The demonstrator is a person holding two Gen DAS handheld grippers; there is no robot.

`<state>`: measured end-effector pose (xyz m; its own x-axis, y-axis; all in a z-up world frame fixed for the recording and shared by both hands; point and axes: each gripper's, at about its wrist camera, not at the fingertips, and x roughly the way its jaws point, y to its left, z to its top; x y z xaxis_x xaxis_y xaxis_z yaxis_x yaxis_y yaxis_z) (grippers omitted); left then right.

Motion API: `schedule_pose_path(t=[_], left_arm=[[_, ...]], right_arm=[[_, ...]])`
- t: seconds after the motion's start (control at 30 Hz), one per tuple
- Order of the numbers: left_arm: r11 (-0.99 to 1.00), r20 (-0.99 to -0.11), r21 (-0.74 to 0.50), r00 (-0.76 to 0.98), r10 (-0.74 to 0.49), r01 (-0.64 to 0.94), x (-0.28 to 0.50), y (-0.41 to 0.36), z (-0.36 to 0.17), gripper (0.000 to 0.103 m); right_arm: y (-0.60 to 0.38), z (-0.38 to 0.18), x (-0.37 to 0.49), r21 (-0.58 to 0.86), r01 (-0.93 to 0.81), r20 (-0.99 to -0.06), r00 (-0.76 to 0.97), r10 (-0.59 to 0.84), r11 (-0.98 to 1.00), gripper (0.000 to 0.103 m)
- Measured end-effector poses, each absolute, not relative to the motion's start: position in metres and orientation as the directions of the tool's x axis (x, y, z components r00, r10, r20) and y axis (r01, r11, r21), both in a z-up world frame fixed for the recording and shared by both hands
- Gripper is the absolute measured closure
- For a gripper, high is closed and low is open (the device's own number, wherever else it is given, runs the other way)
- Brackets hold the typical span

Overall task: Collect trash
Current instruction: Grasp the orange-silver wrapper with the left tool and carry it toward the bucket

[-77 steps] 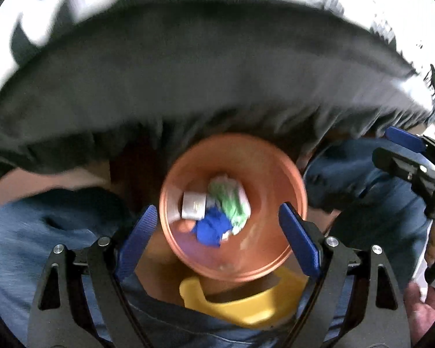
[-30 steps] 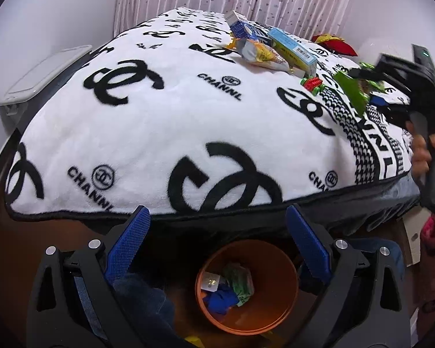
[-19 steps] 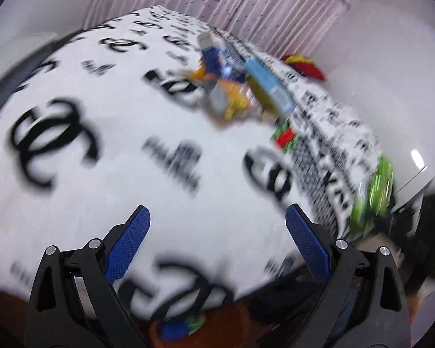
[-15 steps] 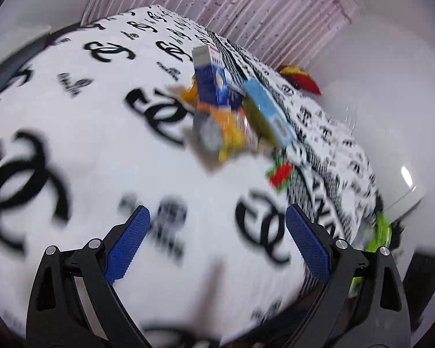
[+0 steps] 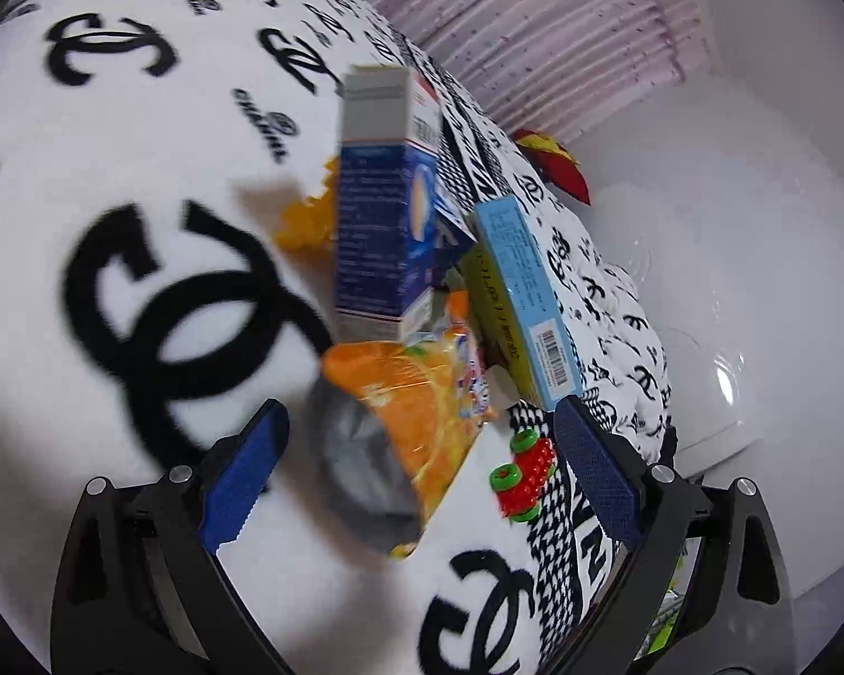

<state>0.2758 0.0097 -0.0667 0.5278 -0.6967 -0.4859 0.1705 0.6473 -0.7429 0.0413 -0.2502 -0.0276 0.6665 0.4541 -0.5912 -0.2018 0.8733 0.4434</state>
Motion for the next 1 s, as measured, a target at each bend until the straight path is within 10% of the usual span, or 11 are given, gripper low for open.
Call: schedule_pose_path(t=[0.07,0.2,1.0], left_arm=[[0.654,-0.491,-0.733,0.520,-0.699,0.187,0.278,0.002,-0.066,0.012],[0.655,-0.513,-0.732,0.479,-0.712,0.189,0.284,-0.010,-0.073,0.061],[0.775,-0.503,-0.504,0.601,-0.622,0.380,0.091,0.024,-0.002,0.064]], right_arm=[[-0.250,-0.030,0.045,0.450,-0.200,-0.593,0.662,0.459,0.870,0.053],[-0.247,-0.032,0.047,0.450,-0.201,-0.596,0.659,0.460,0.870,0.053],[-0.230,0.001,-0.018,0.343,-0.268,-0.571,0.701,0.427,0.900,0.053]])
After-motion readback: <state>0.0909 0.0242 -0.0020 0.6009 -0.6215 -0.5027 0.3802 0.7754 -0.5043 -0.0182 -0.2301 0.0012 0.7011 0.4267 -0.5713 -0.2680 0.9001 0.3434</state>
